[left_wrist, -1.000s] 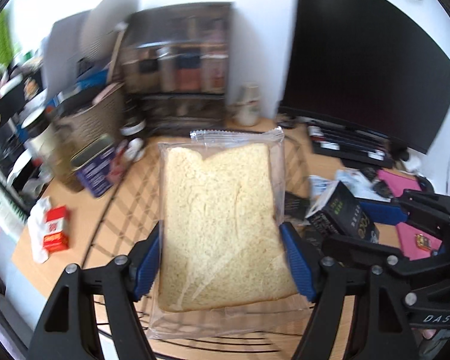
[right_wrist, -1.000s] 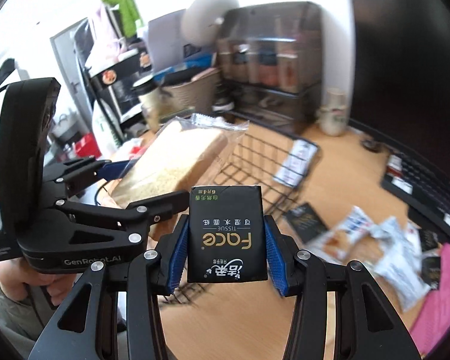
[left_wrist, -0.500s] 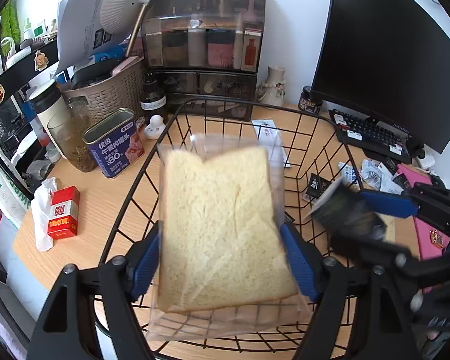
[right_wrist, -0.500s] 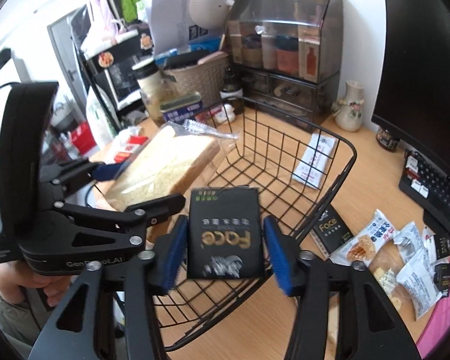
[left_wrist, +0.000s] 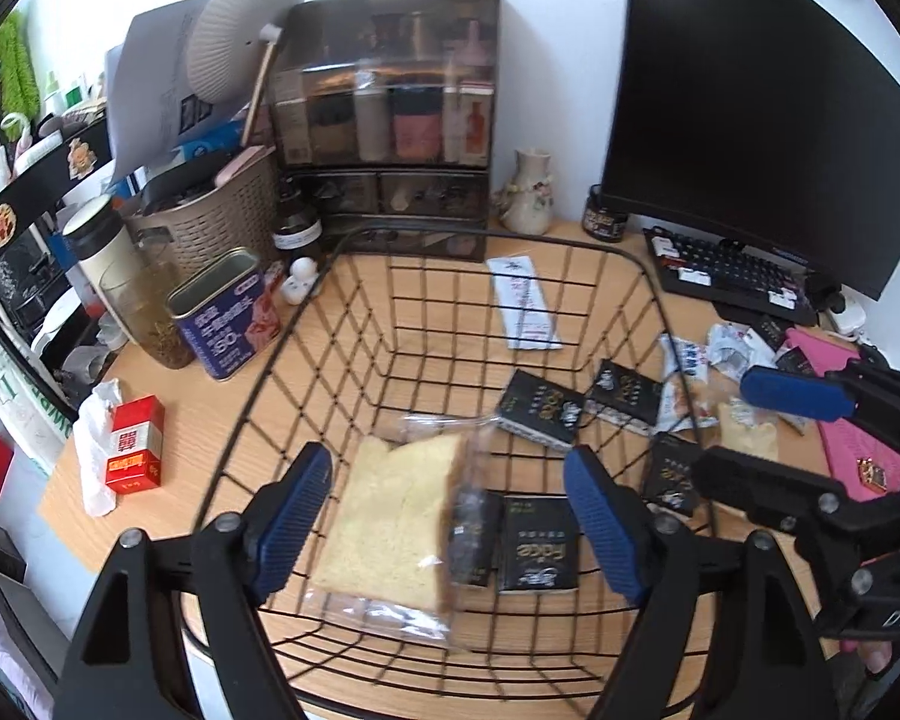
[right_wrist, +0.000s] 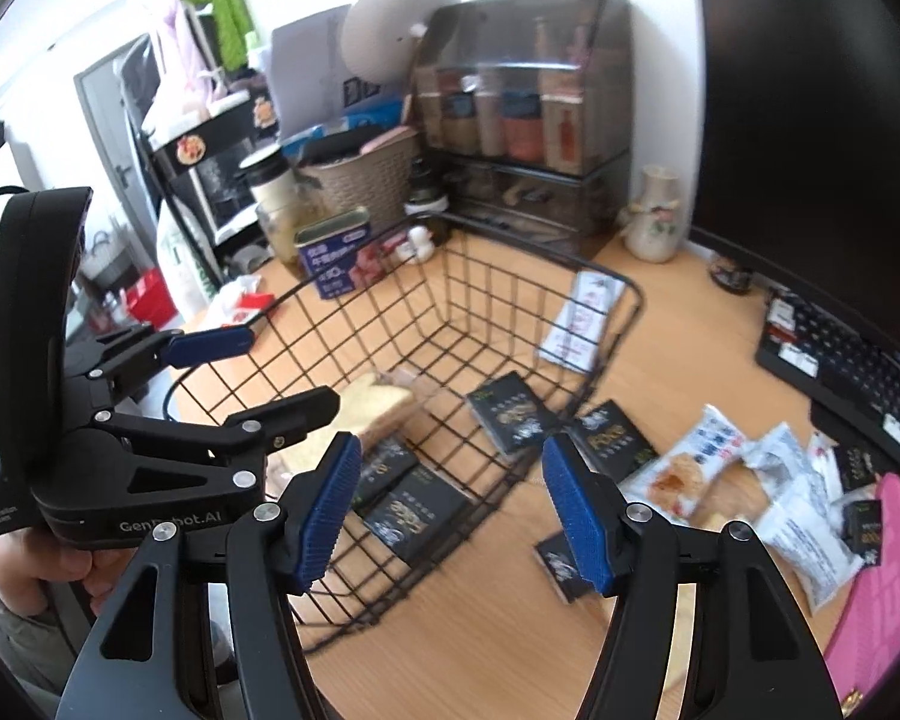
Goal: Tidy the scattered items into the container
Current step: 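Return both grippers to the desk and grasp the second bagged bread with the left gripper, then hold the bread with the left gripper while the right gripper grasps a white snack wrapper, then carry the bread and white wrapper into the wire basket and release, then grasp the Aji snack pack with the left gripper while the right grasps a tissue pack, then carry the Aji pack and tissue pack into the wire basket and release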
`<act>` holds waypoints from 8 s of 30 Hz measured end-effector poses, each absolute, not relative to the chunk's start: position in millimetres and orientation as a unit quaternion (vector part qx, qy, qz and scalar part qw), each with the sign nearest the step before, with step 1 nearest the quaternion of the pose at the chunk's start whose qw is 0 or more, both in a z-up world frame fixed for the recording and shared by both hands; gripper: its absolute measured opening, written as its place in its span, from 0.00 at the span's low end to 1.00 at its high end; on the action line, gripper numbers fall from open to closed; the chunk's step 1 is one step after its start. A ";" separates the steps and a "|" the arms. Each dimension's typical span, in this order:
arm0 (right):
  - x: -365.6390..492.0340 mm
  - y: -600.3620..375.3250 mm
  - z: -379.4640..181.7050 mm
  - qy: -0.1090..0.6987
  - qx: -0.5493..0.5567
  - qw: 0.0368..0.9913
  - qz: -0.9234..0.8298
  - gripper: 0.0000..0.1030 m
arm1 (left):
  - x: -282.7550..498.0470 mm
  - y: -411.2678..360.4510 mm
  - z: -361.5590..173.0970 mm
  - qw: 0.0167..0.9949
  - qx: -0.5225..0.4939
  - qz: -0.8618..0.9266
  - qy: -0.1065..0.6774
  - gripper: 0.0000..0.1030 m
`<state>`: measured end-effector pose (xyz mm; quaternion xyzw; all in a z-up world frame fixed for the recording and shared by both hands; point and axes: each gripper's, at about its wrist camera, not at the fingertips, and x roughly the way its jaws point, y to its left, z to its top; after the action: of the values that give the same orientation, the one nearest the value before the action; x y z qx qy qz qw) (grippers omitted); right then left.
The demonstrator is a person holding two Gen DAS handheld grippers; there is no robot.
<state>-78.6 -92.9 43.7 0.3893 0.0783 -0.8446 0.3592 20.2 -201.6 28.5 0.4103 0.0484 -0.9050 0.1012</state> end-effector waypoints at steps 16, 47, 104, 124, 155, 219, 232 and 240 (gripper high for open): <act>-89.7 108.2 25.6 0.020 0.419 0.199 -0.886 0.62 | -34.1 -36.4 10.7 -0.013 0.426 -0.904 -0.028 0.86; -176.6 136.9 -54.3 0.034 0.482 0.172 -0.859 0.62 | -109.7 10.9 -91.9 -0.088 0.513 -0.853 -0.029 0.79; -102.2 19.7 56.4 0.054 0.385 0.316 -0.865 0.34 | -17.0 -106.8 46.3 0.040 0.416 -0.909 -0.004 0.74; -83.4 -148.1 41.9 0.099 0.390 0.409 -0.819 0.34 | 25.6 -228.4 20.4 0.117 0.431 -0.893 0.055 0.74; -94.1 32.1 66.4 0.016 0.377 0.287 -0.880 0.70 | -8.3 -81.2 37.6 0.001 0.425 -0.905 -0.008 0.79; -173.7 159.8 -19.6 0.035 0.456 0.164 -0.874 0.46 | -123.9 -16.0 -32.4 -0.042 0.479 -0.877 0.012 0.38; -130.8 100.6 28.8 0.051 0.407 0.214 -0.886 0.46 | -66.6 -49.5 24.7 -0.010 0.432 -0.902 0.011 0.38; -113.8 14.3 54.0 0.072 0.382 0.276 -0.879 0.46 | -31.1 -115.9 49.6 0.044 0.410 -0.910 0.029 0.38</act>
<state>-113.8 14.3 54.0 0.3822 0.0723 -0.8789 0.2762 -31.1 -115.9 49.6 0.4104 0.0289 -0.9104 0.0441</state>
